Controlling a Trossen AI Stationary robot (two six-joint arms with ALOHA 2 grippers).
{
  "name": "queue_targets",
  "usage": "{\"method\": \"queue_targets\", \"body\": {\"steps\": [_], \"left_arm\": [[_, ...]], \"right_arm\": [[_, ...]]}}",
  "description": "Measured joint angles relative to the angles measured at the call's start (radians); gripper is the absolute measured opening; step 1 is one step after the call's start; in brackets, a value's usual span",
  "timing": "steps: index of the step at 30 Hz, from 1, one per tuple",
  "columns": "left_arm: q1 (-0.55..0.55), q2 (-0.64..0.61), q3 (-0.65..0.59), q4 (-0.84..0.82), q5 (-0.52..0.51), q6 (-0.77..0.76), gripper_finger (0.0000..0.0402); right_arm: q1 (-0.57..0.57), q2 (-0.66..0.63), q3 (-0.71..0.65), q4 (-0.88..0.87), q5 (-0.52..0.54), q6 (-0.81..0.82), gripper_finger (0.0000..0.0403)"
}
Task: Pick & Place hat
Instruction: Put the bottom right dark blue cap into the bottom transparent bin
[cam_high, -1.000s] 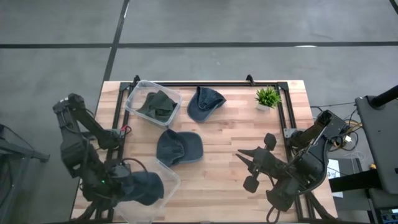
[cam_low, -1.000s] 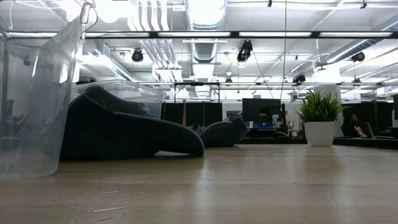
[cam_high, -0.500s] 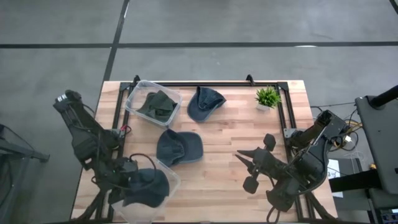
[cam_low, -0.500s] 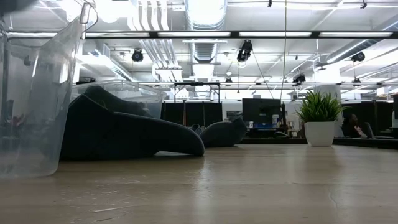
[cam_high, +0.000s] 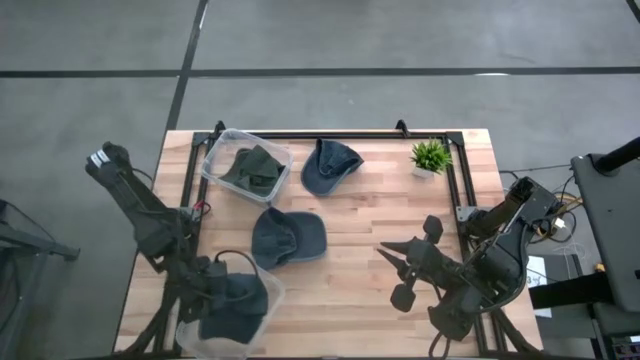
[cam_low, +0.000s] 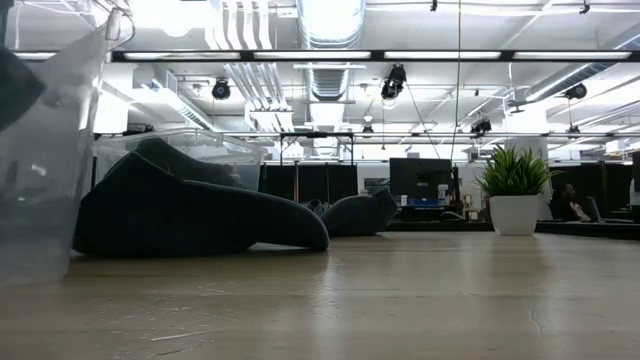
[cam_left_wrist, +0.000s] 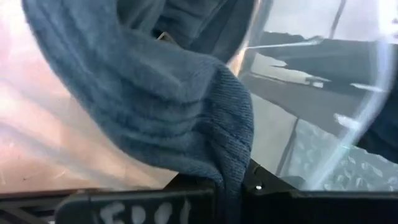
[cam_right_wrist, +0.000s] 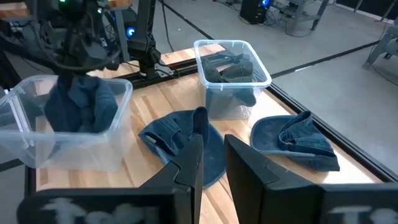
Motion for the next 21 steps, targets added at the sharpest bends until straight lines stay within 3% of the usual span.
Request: {"method": "queue_targets", "body": {"steps": [11,21], "left_arm": [[0.050,-0.020,-0.088,-0.001,0.004,0.003,0.0038],[0.055,-0.031,-0.037,0.007,-0.001,0.000,0.0044]], "right_arm": [[0.000,0.000,0.000,0.002,-0.003,0.000,0.0061],[0.000,0.000,0.000,0.003,-0.029,0.000,0.0061]]}}
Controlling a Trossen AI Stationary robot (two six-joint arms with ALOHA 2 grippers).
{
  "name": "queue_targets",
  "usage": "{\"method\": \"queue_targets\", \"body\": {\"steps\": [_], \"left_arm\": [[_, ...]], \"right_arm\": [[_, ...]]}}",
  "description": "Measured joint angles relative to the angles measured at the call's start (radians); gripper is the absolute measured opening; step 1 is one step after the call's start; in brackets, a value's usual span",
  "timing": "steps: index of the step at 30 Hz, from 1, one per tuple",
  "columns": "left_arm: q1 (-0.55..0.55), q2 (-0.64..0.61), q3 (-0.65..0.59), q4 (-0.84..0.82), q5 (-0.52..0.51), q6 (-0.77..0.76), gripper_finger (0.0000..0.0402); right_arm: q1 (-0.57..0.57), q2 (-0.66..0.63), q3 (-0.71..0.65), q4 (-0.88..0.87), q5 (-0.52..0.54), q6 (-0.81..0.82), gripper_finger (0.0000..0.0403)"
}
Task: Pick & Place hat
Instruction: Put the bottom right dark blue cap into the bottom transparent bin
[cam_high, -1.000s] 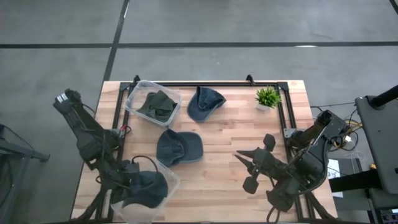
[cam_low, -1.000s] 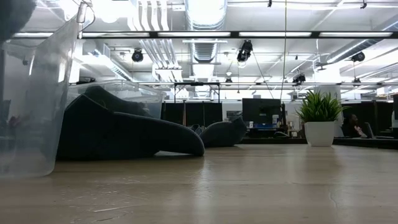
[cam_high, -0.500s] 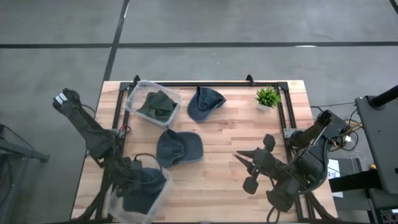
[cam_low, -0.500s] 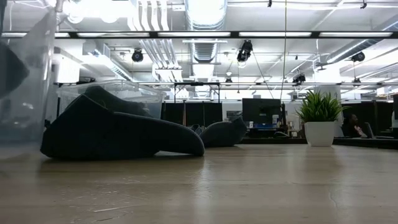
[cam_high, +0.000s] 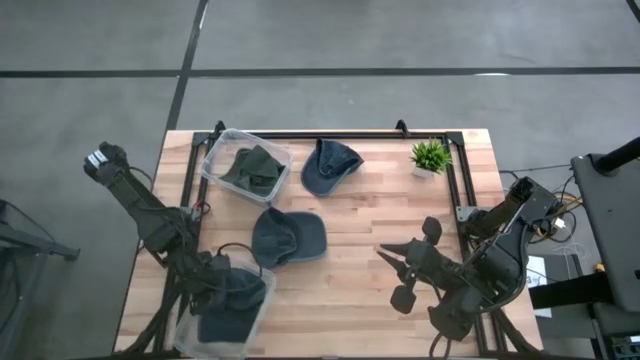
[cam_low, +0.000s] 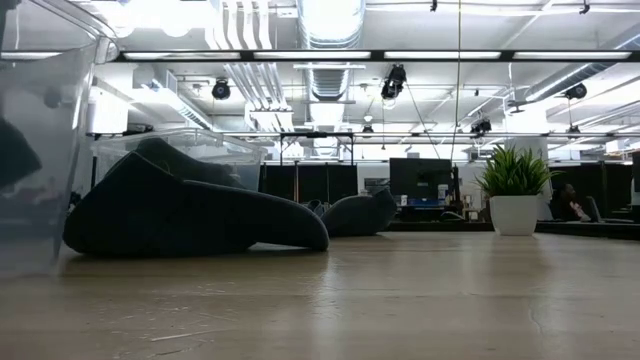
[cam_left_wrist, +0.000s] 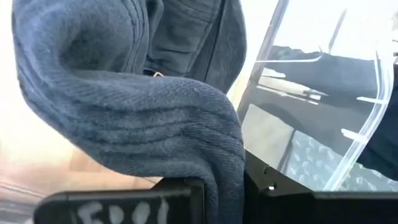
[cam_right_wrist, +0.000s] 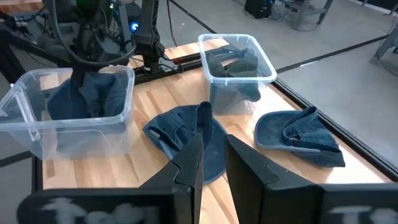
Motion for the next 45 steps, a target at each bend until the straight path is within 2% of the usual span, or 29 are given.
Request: {"method": "queue_targets", "body": {"steps": [20,32,40,45], "left_arm": [[0.004,0.005,0.002,0.000,-0.019,0.020,0.0046],[0.005,0.005,0.002,0.012,0.015,0.027,0.0046],[0.006,0.005,0.002,0.020,-0.107,0.000,0.0046],[0.007,0.005,0.002,0.026,-0.127,-0.003,0.0058]], "right_arm": [[0.000,0.000,0.000,-0.001,0.001,-0.008,0.0061],[0.000,0.000,0.000,-0.001,0.003,-0.020,0.0061],[0.000,0.000,0.000,0.000,0.003,-0.031,0.0061],[0.000,0.000,0.000,0.000,0.003,-0.033,0.0061]]}}
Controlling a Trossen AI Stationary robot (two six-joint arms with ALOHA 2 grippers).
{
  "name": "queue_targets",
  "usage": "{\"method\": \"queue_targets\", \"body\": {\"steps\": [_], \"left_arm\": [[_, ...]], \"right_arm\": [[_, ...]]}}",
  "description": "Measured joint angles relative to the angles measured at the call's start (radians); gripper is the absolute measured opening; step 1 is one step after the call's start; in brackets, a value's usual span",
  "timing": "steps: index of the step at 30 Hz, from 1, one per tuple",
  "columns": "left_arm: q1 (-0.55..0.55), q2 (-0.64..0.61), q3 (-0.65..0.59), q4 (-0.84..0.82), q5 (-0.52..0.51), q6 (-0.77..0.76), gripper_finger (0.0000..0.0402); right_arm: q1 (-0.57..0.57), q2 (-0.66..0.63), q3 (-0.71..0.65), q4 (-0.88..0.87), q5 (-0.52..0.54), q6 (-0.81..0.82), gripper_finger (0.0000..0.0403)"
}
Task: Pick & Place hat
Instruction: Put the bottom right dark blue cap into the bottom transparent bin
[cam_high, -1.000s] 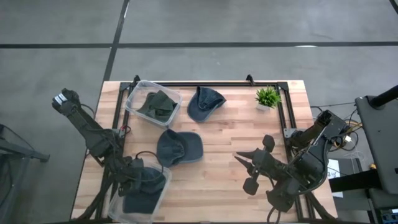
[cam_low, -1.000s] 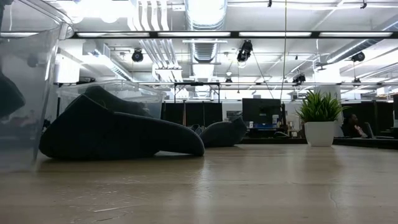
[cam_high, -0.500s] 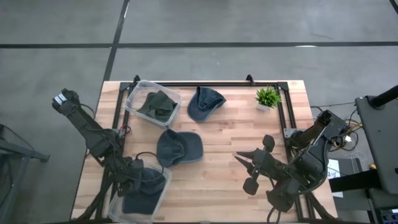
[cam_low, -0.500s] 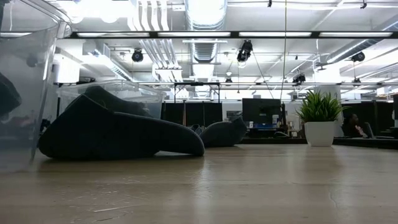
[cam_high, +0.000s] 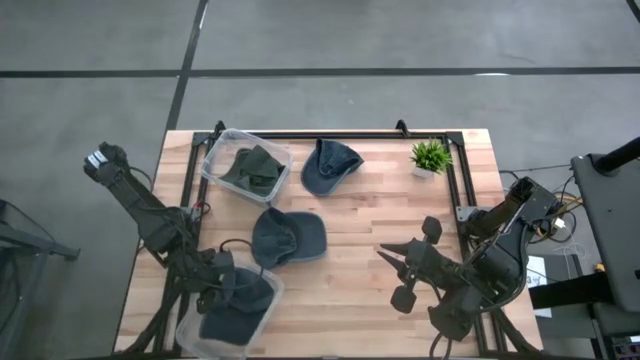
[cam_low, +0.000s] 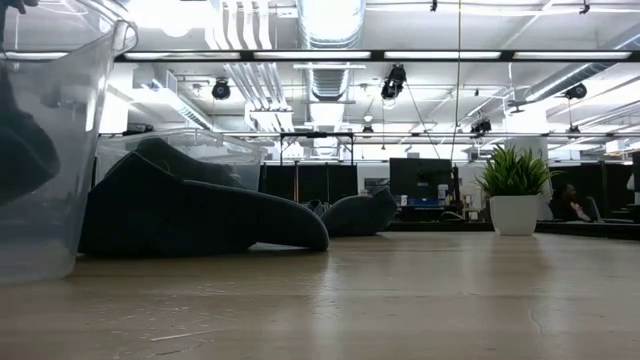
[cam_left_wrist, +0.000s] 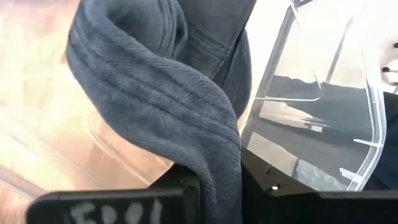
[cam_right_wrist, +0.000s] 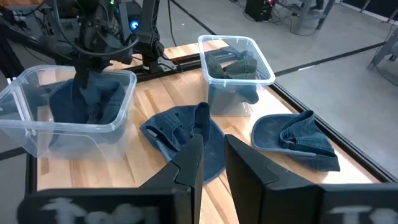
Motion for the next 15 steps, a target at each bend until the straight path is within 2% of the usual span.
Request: {"method": "queue_targets", "body": {"steps": [10,15], "left_arm": [[0.002,0.000,0.001,0.017,-0.027,-0.018,0.0171],[0.002,-0.004,0.050,0.026,-0.019,-0.063,0.0192]], "right_arm": [[0.000,0.000,0.000,0.000,0.000,-0.001,0.0061],[0.000,0.000,0.000,0.000,0.000,-0.001,0.0061]]}}
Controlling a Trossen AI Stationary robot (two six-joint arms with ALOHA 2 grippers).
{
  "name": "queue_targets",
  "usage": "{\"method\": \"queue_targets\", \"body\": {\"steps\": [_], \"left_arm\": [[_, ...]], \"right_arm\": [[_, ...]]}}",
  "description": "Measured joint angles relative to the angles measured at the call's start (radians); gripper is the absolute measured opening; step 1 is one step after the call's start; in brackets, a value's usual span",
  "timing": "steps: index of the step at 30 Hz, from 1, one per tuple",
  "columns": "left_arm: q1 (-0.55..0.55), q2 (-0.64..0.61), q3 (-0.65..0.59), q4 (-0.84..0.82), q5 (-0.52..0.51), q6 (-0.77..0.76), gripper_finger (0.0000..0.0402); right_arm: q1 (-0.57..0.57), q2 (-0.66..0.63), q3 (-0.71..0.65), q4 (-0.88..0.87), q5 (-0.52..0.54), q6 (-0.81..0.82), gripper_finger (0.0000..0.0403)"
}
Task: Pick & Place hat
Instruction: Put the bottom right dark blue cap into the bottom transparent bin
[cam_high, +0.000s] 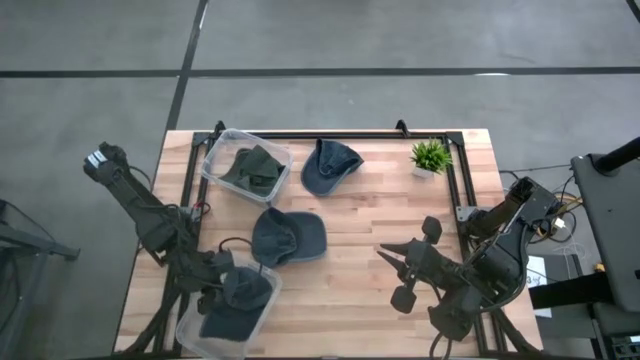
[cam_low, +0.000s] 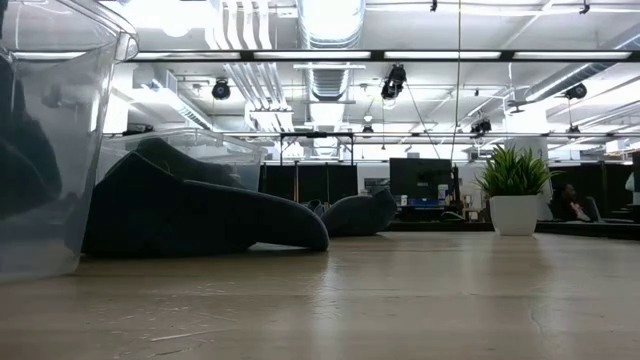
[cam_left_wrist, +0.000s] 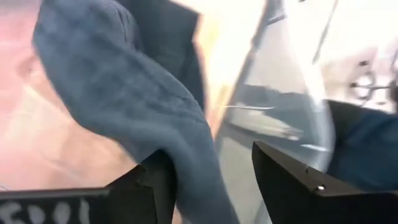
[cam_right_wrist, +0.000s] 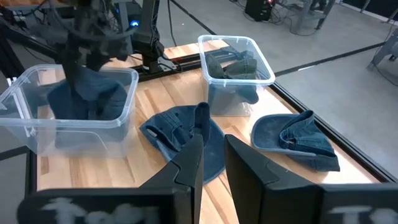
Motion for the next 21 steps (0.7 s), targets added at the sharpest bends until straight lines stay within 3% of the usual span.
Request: {"method": "queue_targets", "body": {"steps": [7,10,18,21], "left_arm": [[0.001,-0.002,0.109,-0.002,-0.073,-0.007,0.0193],[0.001,-0.002,0.104,-0.090,-0.102,0.019,0.0193],[0.007,-0.011,0.147,-0.179,-0.093,-0.062,0.0193],[0.007,-0.014,0.190,-0.182,-0.169,-0.022,0.0193]], "right_arm": [[0.000,0.000,0.000,0.000,0.000,-0.008,0.0061],[0.000,0.000,0.000,0.000,0.000,-0.030,0.0061],[0.000,0.000,0.000,0.000,0.000,-0.036,0.0061],[0.000,0.000,0.000,0.000,0.000,-0.045,0.0061]]}}
